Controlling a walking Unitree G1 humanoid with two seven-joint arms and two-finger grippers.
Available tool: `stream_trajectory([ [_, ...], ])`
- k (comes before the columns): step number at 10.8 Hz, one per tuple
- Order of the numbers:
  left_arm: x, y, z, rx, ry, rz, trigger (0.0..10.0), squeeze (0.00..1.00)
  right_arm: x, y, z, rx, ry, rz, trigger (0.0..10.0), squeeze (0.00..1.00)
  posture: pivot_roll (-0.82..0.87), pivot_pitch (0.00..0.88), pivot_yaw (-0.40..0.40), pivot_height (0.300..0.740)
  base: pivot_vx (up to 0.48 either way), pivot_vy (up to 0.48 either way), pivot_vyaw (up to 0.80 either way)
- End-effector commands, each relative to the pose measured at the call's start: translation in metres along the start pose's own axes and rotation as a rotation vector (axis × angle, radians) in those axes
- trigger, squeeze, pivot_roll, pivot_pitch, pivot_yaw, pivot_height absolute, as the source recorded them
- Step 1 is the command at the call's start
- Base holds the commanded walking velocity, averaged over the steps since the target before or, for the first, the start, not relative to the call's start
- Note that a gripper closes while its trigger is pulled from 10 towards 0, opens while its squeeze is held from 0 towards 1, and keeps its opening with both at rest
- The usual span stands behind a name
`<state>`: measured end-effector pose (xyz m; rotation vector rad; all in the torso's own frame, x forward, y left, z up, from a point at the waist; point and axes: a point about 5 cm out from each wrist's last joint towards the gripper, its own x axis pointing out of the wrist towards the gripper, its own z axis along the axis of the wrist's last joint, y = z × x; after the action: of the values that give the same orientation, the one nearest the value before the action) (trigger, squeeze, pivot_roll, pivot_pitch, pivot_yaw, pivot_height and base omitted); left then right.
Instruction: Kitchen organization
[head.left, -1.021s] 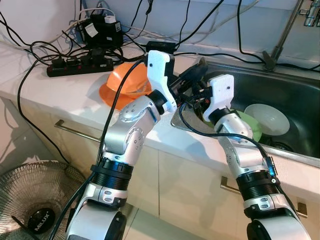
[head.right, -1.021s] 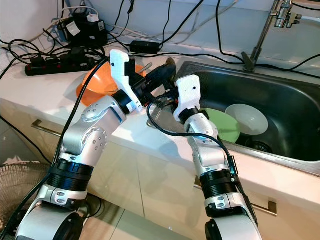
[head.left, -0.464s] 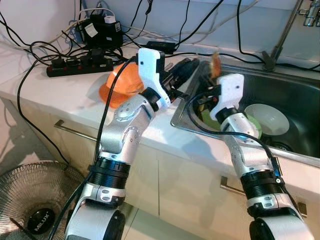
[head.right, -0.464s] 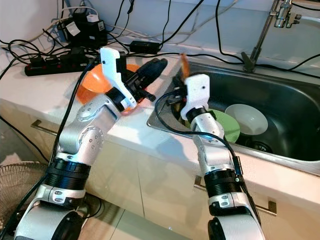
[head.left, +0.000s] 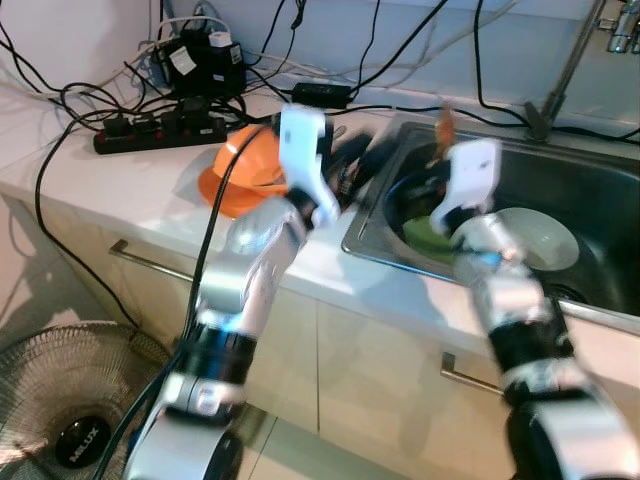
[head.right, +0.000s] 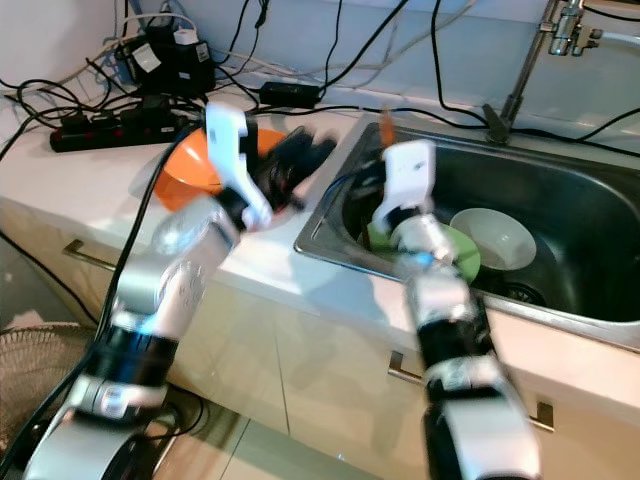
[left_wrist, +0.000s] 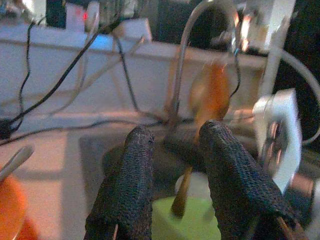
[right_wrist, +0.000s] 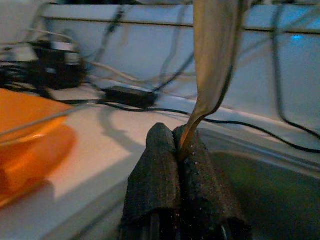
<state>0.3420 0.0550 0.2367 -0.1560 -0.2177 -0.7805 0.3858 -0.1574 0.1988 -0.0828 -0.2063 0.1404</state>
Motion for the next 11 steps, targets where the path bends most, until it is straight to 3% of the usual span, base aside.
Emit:
stream_trajectory([
  [1,-0.005,0.002,-0.008,0.064,0.074,0.019,10.0,0.00,0.004,-0.008,0.002,-0.019,0.008,-0.049,10.0,0.00,0.15,0.003,0.043,0.740,0.000,0.000,0.00],
  [2,-0.017,0.008,-0.033,0.126,0.215,0.050,10.0,0.00,0.007,-0.021,-0.005,-0.054,0.074,-0.116,10.0,0.00,0.16,0.000,0.040,0.740,0.000,0.000,0.00],
  [5,-0.036,0.007,-0.067,0.126,0.400,0.052,10.0,0.00,0.005,-0.031,-0.022,-0.079,0.184,-0.190,10.0,0.00,0.17,0.000,0.031,0.740,0.000,0.000,0.00],
  [10,-0.044,-0.003,-0.077,0.109,0.464,0.006,10.0,0.00,-0.001,-0.018,-0.049,-0.027,0.322,-0.180,10.0,0.00,0.19,0.000,0.026,0.740,0.000,0.000,0.00],
  [11,-0.044,-0.005,-0.077,0.107,0.468,-0.003,10.0,0.00,-0.001,-0.017,-0.051,-0.015,0.330,-0.175,10.0,0.15,0.19,0.000,0.026,0.740,0.000,0.000,0.00],
])
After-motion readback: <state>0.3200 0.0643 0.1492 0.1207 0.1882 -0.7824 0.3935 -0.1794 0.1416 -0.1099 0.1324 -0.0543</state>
